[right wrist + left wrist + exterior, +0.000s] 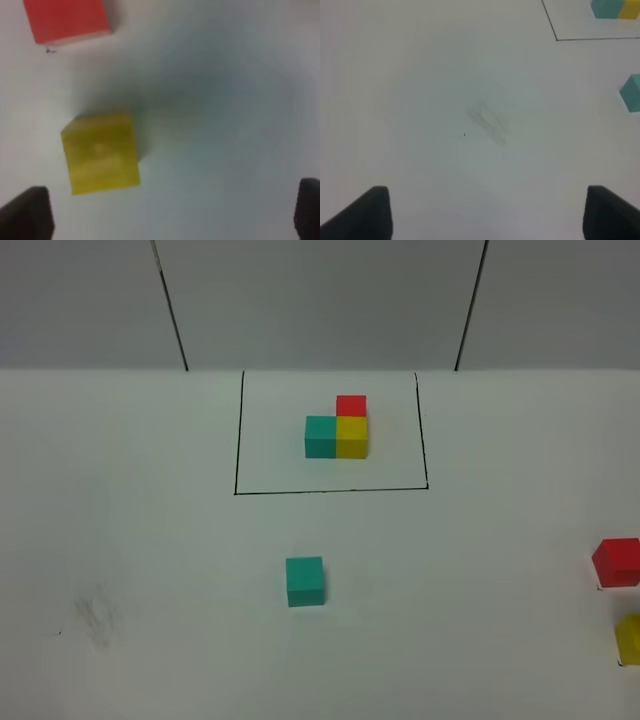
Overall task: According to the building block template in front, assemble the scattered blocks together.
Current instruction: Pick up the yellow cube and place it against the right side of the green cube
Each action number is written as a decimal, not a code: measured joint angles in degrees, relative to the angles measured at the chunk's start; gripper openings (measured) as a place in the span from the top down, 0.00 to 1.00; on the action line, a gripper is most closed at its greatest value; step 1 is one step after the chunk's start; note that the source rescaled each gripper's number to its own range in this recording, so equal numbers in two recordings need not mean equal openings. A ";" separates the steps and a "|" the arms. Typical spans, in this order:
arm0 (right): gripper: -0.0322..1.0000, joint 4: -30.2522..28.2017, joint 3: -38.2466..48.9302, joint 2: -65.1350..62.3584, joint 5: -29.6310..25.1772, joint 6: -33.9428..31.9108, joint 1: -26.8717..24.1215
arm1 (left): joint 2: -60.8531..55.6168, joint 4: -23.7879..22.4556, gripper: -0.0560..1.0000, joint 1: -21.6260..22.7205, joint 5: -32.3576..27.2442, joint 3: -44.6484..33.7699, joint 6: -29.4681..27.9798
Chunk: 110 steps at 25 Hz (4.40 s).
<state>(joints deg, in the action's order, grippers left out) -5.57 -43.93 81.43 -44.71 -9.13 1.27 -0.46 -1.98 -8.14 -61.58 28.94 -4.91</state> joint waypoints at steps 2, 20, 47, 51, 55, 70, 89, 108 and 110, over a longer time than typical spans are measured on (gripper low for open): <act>0.06 1.33 0.00 1.29 0.04 0.84 0.00 | 0.00 0.00 0.28 0.00 0.00 0.00 0.00; 0.09 9.38 0.64 2.95 1.75 11.60 5.66 | 0.00 0.00 0.28 0.00 0.00 0.00 0.00; 0.12 5.57 0.64 15.32 8.22 5.40 5.34 | 0.00 0.00 0.28 0.00 0.21 0.00 0.00; 0.14 5.57 0.64 16.97 8.12 5.13 4.03 | 0.00 0.00 0.28 0.00 0.21 0.00 0.00; 0.21 5.24 0.64 17.31 8.12 4.99 3.81 | 0.00 0.00 0.28 0.00 0.21 0.00 0.00; 0.79 5.57 -1.16 11.16 2.89 8.18 3.96 | 0.00 0.00 0.28 0.00 0.24 0.00 0.00; 0.79 8.81 -24.88 19.26 -8.75 53.27 25.83 | 0.00 0.00 0.28 0.00 0.30 0.00 0.00; 0.79 9.39 -44.03 36.82 -13.07 58.74 44.06 | 0.00 0.00 0.28 0.00 0.34 0.00 0.00; 0.79 9.39 -45.64 38.43 -13.91 59.18 44.46 | 0.00 0.00 0.28 0.00 0.34 0.00 0.00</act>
<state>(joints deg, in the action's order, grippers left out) 3.82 -89.57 119.86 -58.62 50.05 45.72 -0.46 -1.98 -8.14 -61.23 28.94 -4.91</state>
